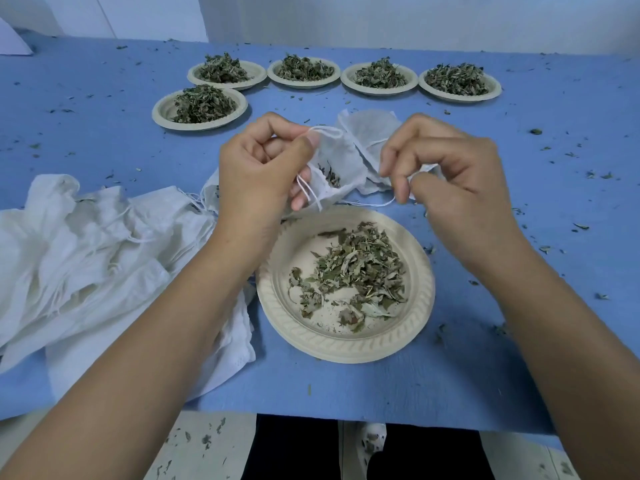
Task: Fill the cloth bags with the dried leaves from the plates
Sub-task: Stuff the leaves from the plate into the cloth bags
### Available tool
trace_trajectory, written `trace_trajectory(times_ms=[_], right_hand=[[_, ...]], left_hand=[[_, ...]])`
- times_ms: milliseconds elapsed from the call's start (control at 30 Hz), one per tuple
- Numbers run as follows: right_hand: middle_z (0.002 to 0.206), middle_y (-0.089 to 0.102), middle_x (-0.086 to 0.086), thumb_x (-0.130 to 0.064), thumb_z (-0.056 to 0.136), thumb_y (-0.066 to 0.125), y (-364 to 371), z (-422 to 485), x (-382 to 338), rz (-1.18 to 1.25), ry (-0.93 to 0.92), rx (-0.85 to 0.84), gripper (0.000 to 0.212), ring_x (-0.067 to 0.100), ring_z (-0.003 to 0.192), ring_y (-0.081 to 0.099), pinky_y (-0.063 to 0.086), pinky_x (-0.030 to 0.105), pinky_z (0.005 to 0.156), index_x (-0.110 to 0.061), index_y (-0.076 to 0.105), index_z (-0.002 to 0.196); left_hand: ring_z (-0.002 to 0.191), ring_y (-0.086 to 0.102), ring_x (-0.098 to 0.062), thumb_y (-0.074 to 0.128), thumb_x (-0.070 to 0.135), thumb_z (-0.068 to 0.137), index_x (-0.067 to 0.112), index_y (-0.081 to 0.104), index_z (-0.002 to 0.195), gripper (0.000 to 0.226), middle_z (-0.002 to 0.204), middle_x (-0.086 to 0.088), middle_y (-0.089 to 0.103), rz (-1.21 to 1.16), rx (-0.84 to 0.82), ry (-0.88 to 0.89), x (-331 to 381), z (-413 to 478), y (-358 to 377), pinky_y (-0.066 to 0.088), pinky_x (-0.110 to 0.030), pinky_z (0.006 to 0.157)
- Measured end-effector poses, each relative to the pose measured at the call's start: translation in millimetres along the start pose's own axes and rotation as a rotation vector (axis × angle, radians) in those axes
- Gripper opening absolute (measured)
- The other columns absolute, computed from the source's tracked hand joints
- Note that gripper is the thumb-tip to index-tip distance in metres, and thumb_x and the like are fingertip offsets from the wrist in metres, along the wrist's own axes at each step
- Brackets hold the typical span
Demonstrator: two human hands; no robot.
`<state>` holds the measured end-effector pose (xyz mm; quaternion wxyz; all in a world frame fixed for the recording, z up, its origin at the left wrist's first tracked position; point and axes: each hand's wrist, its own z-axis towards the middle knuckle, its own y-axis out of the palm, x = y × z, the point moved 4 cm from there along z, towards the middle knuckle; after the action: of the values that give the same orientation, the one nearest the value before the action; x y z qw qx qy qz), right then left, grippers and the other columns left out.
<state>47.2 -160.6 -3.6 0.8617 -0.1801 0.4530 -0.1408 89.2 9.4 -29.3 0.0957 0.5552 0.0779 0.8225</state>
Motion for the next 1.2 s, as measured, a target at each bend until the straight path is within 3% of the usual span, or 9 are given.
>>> trace_trajectory(times_ms=[100,233,367,533,667,867,1000,1133,1200], right_hand=[[0.091,0.057,-0.003,-0.001,0.081,0.056,14.4,-1.4,12.7,-0.122,0.197,-0.382,0.022,0.014,0.084,0.055,0.042,0.027,0.074,-0.016,0.069,0.072],[0.111,0.056,-0.009,-0.024,0.078,0.076,38.3,-13.5,20.4,-0.333,0.154,-0.771,0.03,0.001,0.102,0.051,0.038,0.02,0.092,-0.03,0.068,0.106],[0.096,0.067,-0.003,-0.006,0.077,0.075,38.6,-9.5,9.3,-0.29,0.058,-0.637,0.017,0.004,0.082,0.057,0.043,0.019,0.078,-0.015,0.075,0.092],[0.086,0.07,-0.002,0.003,0.078,0.07,24.9,-5.5,4.2,-0.164,0.039,-0.492,0.017,0.022,0.082,0.064,0.049,0.038,0.079,-0.011,0.076,0.085],[0.083,0.071,0.005,0.004,0.077,0.073,16.9,-2.9,-1.4,0.137,0.001,-0.34,0.018,0.03,0.08,0.066,0.054,0.035,0.076,-0.009,0.073,0.089],[0.076,0.07,-0.006,0.004,0.073,0.069,7.3,0.5,-1.4,0.446,-0.055,0.046,0.034,0.006,0.072,0.066,0.052,0.018,0.069,-0.01,0.063,0.104],[0.075,0.072,-0.012,0.002,0.075,0.073,4.2,-2.4,3.7,0.284,-0.009,0.192,0.027,0.009,0.068,0.068,0.054,0.024,0.062,-0.017,0.069,0.093],[0.08,0.071,0.004,0.002,0.078,0.071,12.2,-6.1,1.4,-0.216,-0.181,0.137,0.012,0.019,0.068,0.064,0.053,0.035,0.06,-0.007,0.075,0.087],[0.083,0.07,0.004,0.001,0.078,0.07,15.2,-5.8,1.6,-0.247,-0.174,0.093,0.012,0.021,0.068,0.063,0.052,0.035,0.062,-0.005,0.075,0.088]], left_hand=[[0.031,0.034,-0.003,0.062,0.006,0.086,0.012,0.057,0.074,0.014,0.042,0.009,0.049,-0.038,0.04,-0.012,0.5,1.7,-1.8,0.031,-0.014,0.035],[0.032,0.034,-0.003,0.061,0.004,0.089,0.012,0.056,0.075,0.017,0.042,0.01,0.048,-0.027,0.037,-0.012,0.8,1.3,-0.7,0.031,-0.014,0.035],[0.032,0.034,-0.003,0.061,0.003,0.09,0.012,0.056,0.074,0.019,0.042,0.01,0.047,-0.023,0.042,-0.017,2.3,1.0,-1.2,0.03,-0.014,0.035],[0.032,0.034,-0.003,0.061,0.003,0.089,0.013,0.057,0.074,0.019,0.042,0.01,0.047,-0.03,0.025,-0.011,0.6,1.1,-0.9,0.031,-0.014,0.035],[0.031,0.034,-0.003,0.063,0.006,0.087,0.017,0.059,0.071,0.02,0.042,0.01,0.048,-0.036,0.012,-0.001,-2.1,2.5,-1.9,0.031,-0.013,0.035],[0.031,0.041,-0.002,0.067,0.01,0.087,0.023,0.065,0.07,0.021,0.046,0.008,0.056,0.027,-0.179,0.018,-5.5,-1.1,6.0,0.033,-0.014,0.033],[0.032,0.042,-0.002,0.068,0.01,0.084,0.026,0.068,0.067,0.023,0.047,0.006,0.057,0.009,-0.211,-0.001,-5.1,-2.5,9.2,0.034,-0.015,0.034],[0.034,0.042,-0.003,0.064,0.003,0.086,0.015,0.063,0.074,0.017,0.048,0.006,0.057,0.015,-0.236,0.005,-4.8,-4.4,10.9,0.034,-0.016,0.035],[0.033,0.042,-0.003,0.063,0.003,0.087,0.012,0.06,0.076,0.015,0.047,0.009,0.056,0.04,-0.236,0.02,-3.8,-5.3,11.6,0.034,-0.016,0.035]])
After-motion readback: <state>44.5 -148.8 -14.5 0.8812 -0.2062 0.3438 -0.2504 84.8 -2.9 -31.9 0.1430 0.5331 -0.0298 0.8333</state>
